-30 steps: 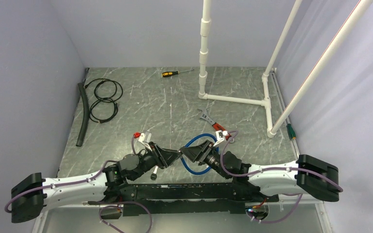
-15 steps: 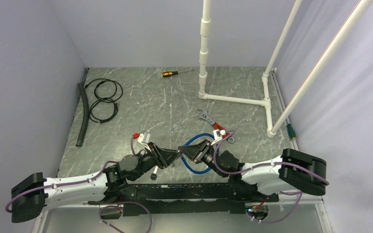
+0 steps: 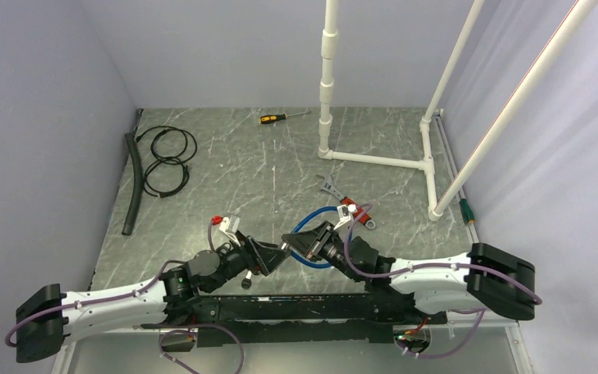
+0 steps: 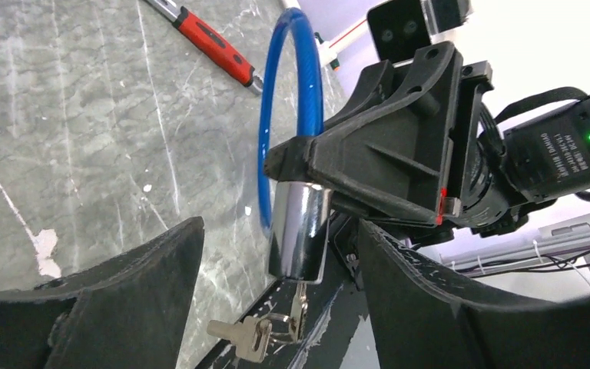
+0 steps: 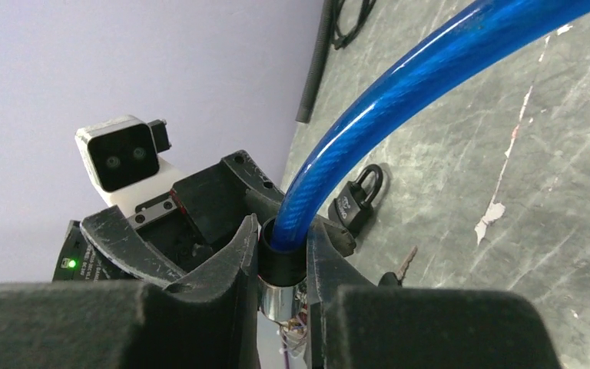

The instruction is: Unlock with the key

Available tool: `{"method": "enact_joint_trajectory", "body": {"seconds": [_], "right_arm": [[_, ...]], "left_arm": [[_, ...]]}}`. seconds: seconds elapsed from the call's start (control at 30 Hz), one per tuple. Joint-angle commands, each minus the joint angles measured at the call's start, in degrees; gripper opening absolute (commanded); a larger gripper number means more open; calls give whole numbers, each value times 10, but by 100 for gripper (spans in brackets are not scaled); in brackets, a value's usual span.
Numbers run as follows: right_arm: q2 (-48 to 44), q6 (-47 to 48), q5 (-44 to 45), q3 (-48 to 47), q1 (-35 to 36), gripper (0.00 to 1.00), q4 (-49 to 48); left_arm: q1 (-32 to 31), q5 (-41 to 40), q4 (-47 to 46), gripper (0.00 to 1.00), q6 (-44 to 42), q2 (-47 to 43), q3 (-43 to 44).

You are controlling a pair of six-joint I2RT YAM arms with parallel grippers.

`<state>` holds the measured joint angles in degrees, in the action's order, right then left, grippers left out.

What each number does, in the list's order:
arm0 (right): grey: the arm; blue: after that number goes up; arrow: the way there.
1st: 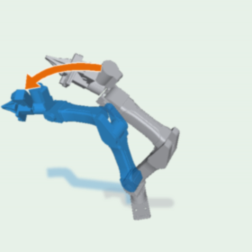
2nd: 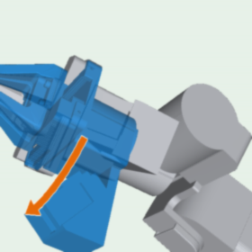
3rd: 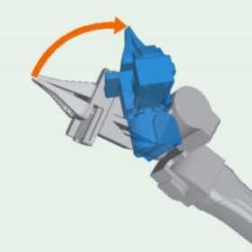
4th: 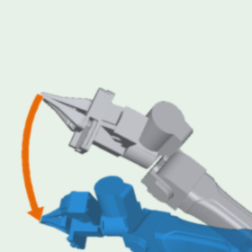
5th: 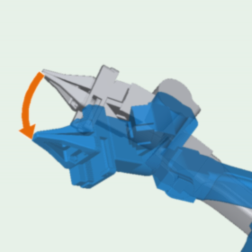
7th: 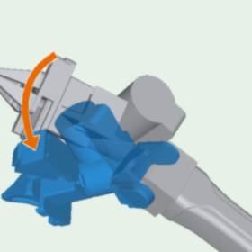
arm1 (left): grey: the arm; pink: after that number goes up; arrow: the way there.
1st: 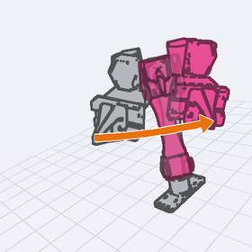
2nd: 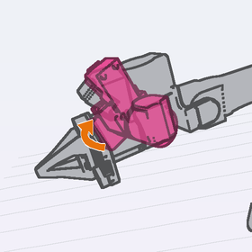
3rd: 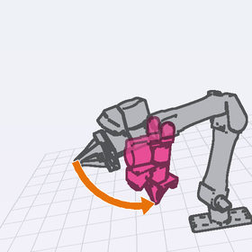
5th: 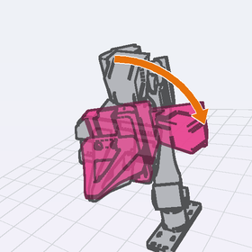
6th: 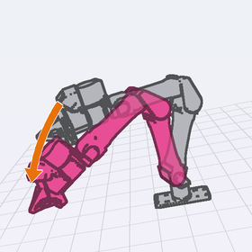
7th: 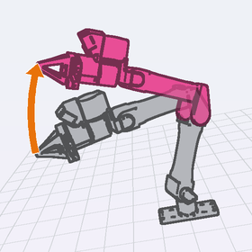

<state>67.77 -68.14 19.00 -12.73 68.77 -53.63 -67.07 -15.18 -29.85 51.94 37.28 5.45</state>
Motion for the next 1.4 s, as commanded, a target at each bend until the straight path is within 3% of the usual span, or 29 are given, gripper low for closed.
{"method": "enact_joint_trajectory", "body": {"seconds": [0.0,0.17,0.37,0.83,1.1,1.37], "right_arm": [[-54,-8,33,-51,1,0,138],[-75,-20,55,-78,-1,0,238],[-70,-38,51,-103,-10,0,297],[-42,-51,28,-128,-19,0,313],[-44,-47,23,-129,-20,0,316],[-44,-51,20,-125,-21,0,307]], "left_arm": [[-1,-4,117,80,-25,-50,36],[-1,-21,264,80,-57,-115,66],[-1,44,319,65,-123,-156,76],[-1,84,178,50,-157,-8,50],[-1,80,170,50,-162,-29,42],[-1,67,184,40,-155,-45,33]]}}
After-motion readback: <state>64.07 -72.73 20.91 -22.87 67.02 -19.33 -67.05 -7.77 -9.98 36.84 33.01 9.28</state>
